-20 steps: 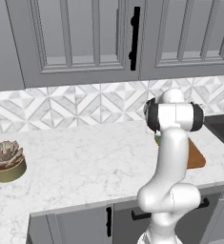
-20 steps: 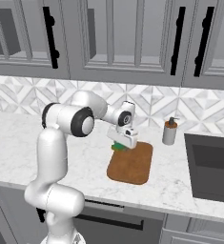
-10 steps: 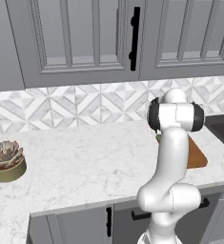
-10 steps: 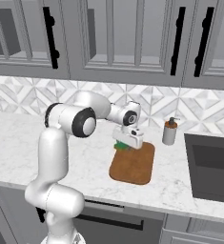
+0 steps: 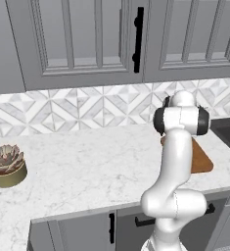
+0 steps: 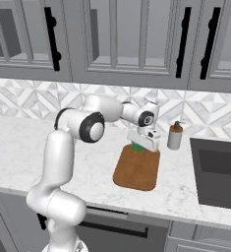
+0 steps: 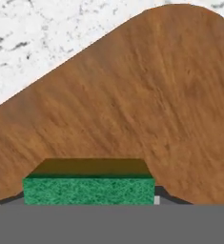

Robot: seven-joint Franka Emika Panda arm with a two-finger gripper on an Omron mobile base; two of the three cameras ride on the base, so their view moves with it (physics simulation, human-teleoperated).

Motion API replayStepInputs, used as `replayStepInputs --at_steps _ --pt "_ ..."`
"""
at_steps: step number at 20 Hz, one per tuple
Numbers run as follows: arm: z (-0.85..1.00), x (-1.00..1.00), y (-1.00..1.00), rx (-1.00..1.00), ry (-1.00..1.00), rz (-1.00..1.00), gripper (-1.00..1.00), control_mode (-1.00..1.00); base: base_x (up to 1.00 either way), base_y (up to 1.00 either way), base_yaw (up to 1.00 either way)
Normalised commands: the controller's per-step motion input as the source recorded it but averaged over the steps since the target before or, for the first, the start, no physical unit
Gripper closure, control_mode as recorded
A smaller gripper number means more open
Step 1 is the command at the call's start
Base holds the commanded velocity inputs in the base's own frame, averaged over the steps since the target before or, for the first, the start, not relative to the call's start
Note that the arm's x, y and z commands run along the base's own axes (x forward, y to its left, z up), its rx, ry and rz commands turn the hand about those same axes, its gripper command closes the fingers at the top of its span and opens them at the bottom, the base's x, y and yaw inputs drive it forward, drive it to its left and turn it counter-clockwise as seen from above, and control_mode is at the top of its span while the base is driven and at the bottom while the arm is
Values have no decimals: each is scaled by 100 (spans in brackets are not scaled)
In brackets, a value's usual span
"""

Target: Pick up the sponge from the counter and clean the cutting board by briefly scrubbing or pressing down on the cutting board. Once finished, release the sponge.

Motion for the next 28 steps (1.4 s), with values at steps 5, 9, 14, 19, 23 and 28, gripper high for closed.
replayStepInputs --at_steps 5,9,14,19,23,28 --pt "-47 -34 -71 0 10 0 100 -100 0 0 0" --pt "-72 -90 -39 0 7 0 100 -100 0 0 0" --pt "-13 -73 -1 0 0 0 100 -100 0 0 0" --pt "-16 -81 -8 -1 -1 0 100 -100 0 0 0" --pt "-56 -99 0 -6 0 1 100 -100 0 0 0" --pt "-24 -34 40 -2 0 0 100 -100 0 0 0"
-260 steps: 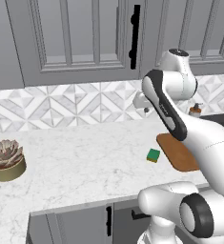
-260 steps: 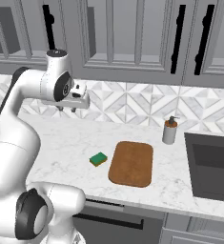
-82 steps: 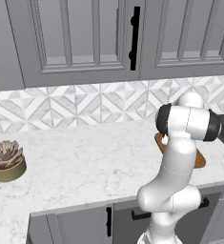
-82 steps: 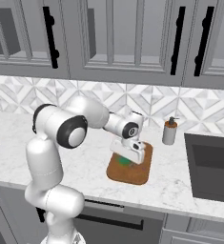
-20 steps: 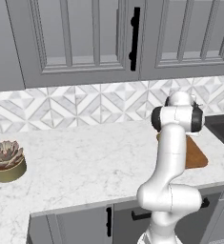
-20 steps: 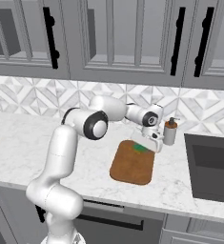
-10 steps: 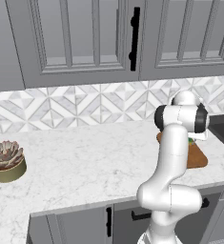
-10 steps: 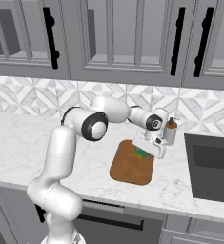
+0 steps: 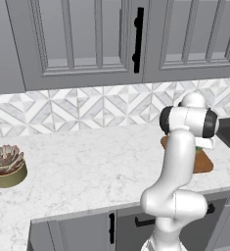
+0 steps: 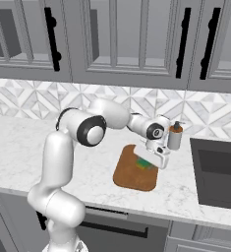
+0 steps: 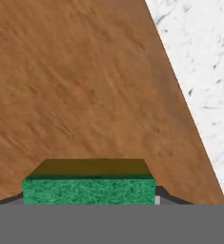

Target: Pick up the sponge from the counter and clean the cutting board by briefly scrubbing or pressing down on the cutting board. Once finished, release the sponge.

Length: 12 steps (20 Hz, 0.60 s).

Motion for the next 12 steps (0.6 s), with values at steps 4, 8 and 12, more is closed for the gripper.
replayStepInputs --at_steps 4,8,12 --pt "0 3 95 0 -2 0 100 -100 0 0 0" --pt "-10 4 88 -2 0 0 100 -100 0 0 0" --pt "-52 -51 20 -9 3 2 100 -100 0 0 0"
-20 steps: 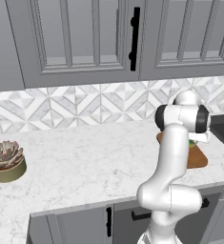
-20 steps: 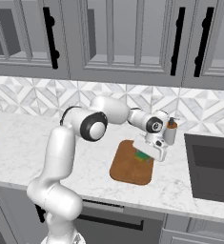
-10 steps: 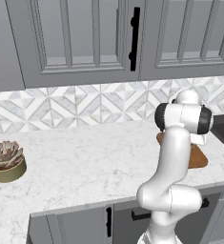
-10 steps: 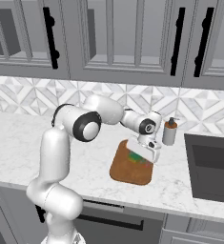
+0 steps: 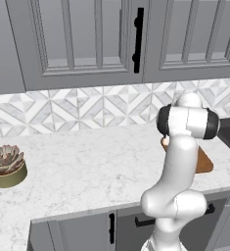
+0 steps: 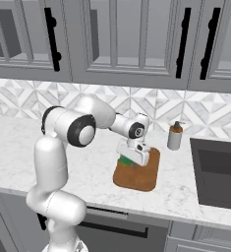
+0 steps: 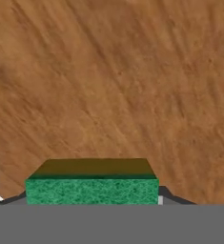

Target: Pick up the sponge from the counter and clean the cutting board by briefly scrubbing or pressing down on the cutting board. Once finished, release the sponge.

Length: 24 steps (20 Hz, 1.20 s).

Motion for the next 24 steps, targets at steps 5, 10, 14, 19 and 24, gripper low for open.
replayStepInputs --at_steps 5,10,14,19,24 --pt "-30 -97 -1 -2 1 2 100 -100 0 0 0" --pt "2 -100 -31 0 -8 1 100 -100 0 0 0" --pt "-4 -97 -67 0 -9 4 100 -100 0 0 0" --pt "-7 -51 -92 0 -2 0 100 -100 0 0 0" --pt "-4 14 -86 0 -2 0 100 -100 0 0 0"
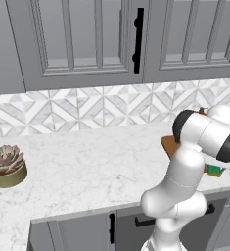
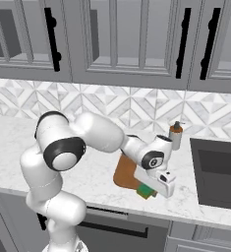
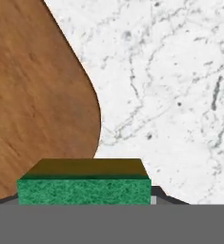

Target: Pick up the sponge from the counter and clean the cutting board by briefly scrubbing or pressing down on the cutting board. Once finished, release the sponge.

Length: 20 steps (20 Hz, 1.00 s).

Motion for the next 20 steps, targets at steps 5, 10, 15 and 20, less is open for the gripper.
replayStepInputs --at_steps 5,10,15,20 --pt "0 88 -17 2 -8 0 100 -100 0 0 0" --pt "0 93 0 1 -4 0 100 -100 0 0 0" --pt "0 100 1 1 -3 0 100 -100 0 0 0" --pt "0 98 0 5 -1 0 100 -100 0 0 0"
